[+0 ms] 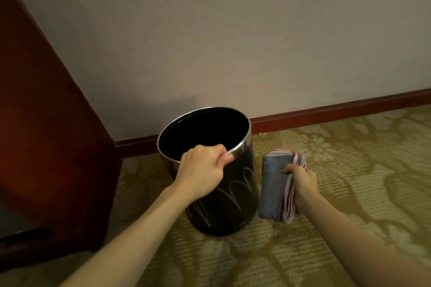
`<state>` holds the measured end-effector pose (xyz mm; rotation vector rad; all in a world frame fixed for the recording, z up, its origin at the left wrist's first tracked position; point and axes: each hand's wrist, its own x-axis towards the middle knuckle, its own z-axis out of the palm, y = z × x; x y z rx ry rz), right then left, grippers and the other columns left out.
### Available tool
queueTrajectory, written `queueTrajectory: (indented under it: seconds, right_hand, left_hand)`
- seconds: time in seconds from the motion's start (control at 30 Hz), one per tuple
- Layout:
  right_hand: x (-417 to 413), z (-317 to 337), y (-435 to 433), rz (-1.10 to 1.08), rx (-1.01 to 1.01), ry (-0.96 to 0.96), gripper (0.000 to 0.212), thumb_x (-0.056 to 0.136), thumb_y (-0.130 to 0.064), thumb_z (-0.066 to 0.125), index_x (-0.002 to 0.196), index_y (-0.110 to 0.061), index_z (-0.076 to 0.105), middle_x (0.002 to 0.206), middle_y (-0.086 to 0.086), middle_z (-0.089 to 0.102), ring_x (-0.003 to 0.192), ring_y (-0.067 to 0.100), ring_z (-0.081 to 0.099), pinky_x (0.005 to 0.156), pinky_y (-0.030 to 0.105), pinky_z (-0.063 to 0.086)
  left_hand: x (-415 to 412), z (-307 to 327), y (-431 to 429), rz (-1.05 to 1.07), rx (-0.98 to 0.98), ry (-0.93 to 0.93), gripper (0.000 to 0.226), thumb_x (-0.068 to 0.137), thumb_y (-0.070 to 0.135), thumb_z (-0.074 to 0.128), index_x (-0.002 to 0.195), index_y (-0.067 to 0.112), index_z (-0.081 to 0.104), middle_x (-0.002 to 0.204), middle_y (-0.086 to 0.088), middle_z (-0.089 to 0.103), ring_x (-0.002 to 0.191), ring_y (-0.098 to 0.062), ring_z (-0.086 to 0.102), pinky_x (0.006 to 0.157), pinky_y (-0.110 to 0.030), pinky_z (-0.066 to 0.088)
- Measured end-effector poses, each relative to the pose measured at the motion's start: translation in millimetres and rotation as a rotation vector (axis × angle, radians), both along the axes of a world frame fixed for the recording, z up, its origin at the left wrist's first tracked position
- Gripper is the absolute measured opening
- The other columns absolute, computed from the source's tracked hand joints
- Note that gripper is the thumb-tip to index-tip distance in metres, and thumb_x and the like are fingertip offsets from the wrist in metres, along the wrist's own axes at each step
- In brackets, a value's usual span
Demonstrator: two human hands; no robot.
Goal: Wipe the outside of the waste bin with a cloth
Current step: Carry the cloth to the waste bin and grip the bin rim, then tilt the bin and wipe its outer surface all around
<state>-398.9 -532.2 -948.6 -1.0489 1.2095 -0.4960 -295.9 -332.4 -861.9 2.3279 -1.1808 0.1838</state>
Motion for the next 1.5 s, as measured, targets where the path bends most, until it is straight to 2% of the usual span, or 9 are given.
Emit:
queueTrajectory:
  seconds: [0.23, 0.37, 0.5, 0.63, 0.93, 1.1, 1.17, 1.33, 1.5]
  right_hand:
    - [-0.1, 3.3, -10.2, 0.053, 0.078, -0.019, 0.045, 0.059, -0.007, 0.064, 0.103, 0.002, 0.058, 0.093, 0.020, 0.061, 0.085, 0.037, 0.060, 0.073, 0.045, 0.049]
    - [11.1, 12.5, -8.8, 0.111, 0.029, -0.039, 0.035, 0.061, -0.008, 0.065, 0.094, 0.000, 0.060, 0.089, 0.019, 0.062, 0.081, 0.034, 0.060, 0.069, 0.042, 0.047]
    - [31.1, 21.8, 2.1, 0.326, -0.170, -0.056, 0.047, 0.068, -0.018, 0.074, 0.112, -0.009, 0.059, 0.096, 0.010, 0.067, 0.086, 0.027, 0.065, 0.071, 0.034, 0.053]
    - [53.5, 34.7, 20.7, 0.627, -0.604, 0.176, 0.059, 0.067, -0.029, 0.074, 0.121, -0.017, 0.053, 0.109, 0.009, 0.062, 0.095, 0.029, 0.059, 0.075, 0.030, 0.043]
    - [37.1, 37.6, 87.4, 0.310, -0.713, 0.065, 0.038, 0.075, -0.021, 0.064, 0.110, -0.017, 0.051, 0.100, 0.005, 0.057, 0.088, 0.027, 0.055, 0.074, 0.032, 0.038]
    - [23.6, 25.7, 139.3, 0.287, -0.824, -0.018, 0.035, 0.074, -0.018, 0.064, 0.099, -0.020, 0.040, 0.097, -0.003, 0.040, 0.075, -0.003, 0.046, 0.052, 0.014, 0.035]
    - [29.6, 23.9, 140.8, 0.302, -0.871, -0.042, 0.034, 0.075, -0.015, 0.064, 0.099, -0.017, 0.041, 0.096, -0.002, 0.039, 0.076, -0.011, 0.044, 0.053, 0.010, 0.037]
    - [53.1, 30.2, 119.0, 0.319, -0.929, 0.023, 0.032, 0.074, -0.022, 0.063, 0.099, -0.015, 0.044, 0.097, 0.001, 0.043, 0.077, 0.016, 0.045, 0.064, 0.031, 0.036]
    - [82.1, 39.3, 83.3, 0.312, -0.834, 0.118, 0.034, 0.074, -0.030, 0.064, 0.102, -0.015, 0.051, 0.101, 0.008, 0.055, 0.083, 0.030, 0.053, 0.071, 0.035, 0.039]
  left_hand:
    - [29.4, 35.9, 9.2, 0.253, -0.192, 0.168, 0.033, 0.086, 0.032, 0.057, 0.070, 0.005, 0.064, 0.065, -0.017, 0.063, 0.072, -0.036, 0.059, 0.065, -0.044, 0.046]
    - [42.2, 35.5, 26.4, 0.203, -0.111, 0.148, 0.035, 0.092, 0.033, 0.050, 0.077, 0.003, 0.059, 0.066, -0.017, 0.061, 0.069, -0.033, 0.057, 0.061, -0.043, 0.041]
    - [47.2, 30.0, 45.2, 0.112, -0.001, 0.188, 0.028, 0.095, 0.037, 0.039, 0.076, 0.018, 0.043, 0.067, -0.008, 0.058, 0.064, -0.026, 0.057, 0.056, -0.042, 0.041]
    - [50.0, 24.8, 50.7, 0.160, -0.056, 0.167, 0.033, 0.096, 0.037, 0.037, 0.072, 0.015, 0.042, 0.068, -0.012, 0.055, 0.066, -0.034, 0.054, 0.061, -0.046, 0.043]
    - [77.1, 21.2, 53.4, 0.338, -0.022, 0.124, 0.040, 0.098, 0.039, 0.027, 0.067, 0.015, 0.038, 0.077, -0.018, 0.056, 0.077, -0.041, 0.054, 0.068, -0.048, 0.043]
    - [91.5, 20.4, 46.9, 0.378, -0.003, 0.138, 0.043, 0.100, 0.030, 0.027, 0.072, 0.004, 0.047, 0.082, -0.022, 0.058, 0.089, -0.041, 0.053, 0.075, -0.046, 0.040]
    - [97.5, 20.5, 49.7, 0.362, -0.009, 0.150, 0.045, 0.101, 0.028, 0.028, 0.078, -0.002, 0.052, 0.082, -0.022, 0.059, 0.087, -0.040, 0.054, 0.074, -0.043, 0.038]
    - [107.1, 19.7, 54.9, 0.328, 0.013, 0.165, 0.044, 0.100, 0.028, 0.030, 0.087, -0.005, 0.055, 0.090, -0.026, 0.060, 0.090, -0.040, 0.054, 0.073, -0.040, 0.036]
    - [109.6, 22.0, 56.8, 0.269, 0.051, 0.159, 0.043, 0.100, 0.031, 0.030, 0.090, -0.003, 0.054, 0.087, -0.024, 0.062, 0.084, -0.037, 0.056, 0.071, -0.042, 0.043]
